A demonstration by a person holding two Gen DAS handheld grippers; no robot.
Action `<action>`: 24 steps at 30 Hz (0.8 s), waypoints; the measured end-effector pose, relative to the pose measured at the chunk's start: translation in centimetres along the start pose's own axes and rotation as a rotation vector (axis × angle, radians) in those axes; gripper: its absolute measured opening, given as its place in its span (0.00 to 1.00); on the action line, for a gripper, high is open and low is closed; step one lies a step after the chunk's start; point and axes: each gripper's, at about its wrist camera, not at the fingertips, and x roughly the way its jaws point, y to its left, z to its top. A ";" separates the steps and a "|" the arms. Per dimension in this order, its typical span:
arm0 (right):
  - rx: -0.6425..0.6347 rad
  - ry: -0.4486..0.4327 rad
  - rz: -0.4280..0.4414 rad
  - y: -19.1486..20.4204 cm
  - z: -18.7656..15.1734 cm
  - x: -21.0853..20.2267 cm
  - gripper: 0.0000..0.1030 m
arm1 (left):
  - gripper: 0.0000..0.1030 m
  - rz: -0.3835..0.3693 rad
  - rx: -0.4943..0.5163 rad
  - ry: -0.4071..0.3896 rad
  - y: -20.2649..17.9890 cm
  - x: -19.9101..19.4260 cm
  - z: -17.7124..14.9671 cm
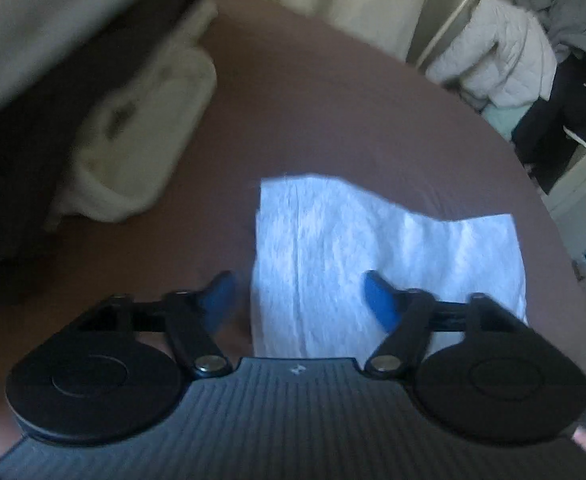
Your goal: Fold clothes
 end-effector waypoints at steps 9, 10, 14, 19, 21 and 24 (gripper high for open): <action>0.060 -0.041 0.049 -0.9 0.0 -1.6 0.06 | 0.11 0.259 0.245 -0.109 -3.8 1.7 -0.6; 0.080 -0.029 0.039 -1.2 -0.4 -1.1 0.06 | 0.11 0.293 0.268 -0.116 -4.0 2.0 -0.8; 0.081 -0.025 -0.008 -1.1 -0.8 -1.0 0.05 | 0.10 0.312 0.239 -0.167 -3.8 0.9 -0.8; -0.026 0.033 -0.372 -0.3 0.4 -1.3 0.11 | 0.13 0.336 0.168 -0.257 -3.5 -3.8 -0.6; 0.042 0.007 -0.342 -1.3 1.0 -1.9 0.17 | 0.15 0.250 0.117 -0.261 -3.5 -5.7 -1.2; 0.196 -0.017 -0.132 -2.6 2.1 -1.4 0.44 | 0.23 0.146 0.154 -0.226 -5.2 -6.4 -2.8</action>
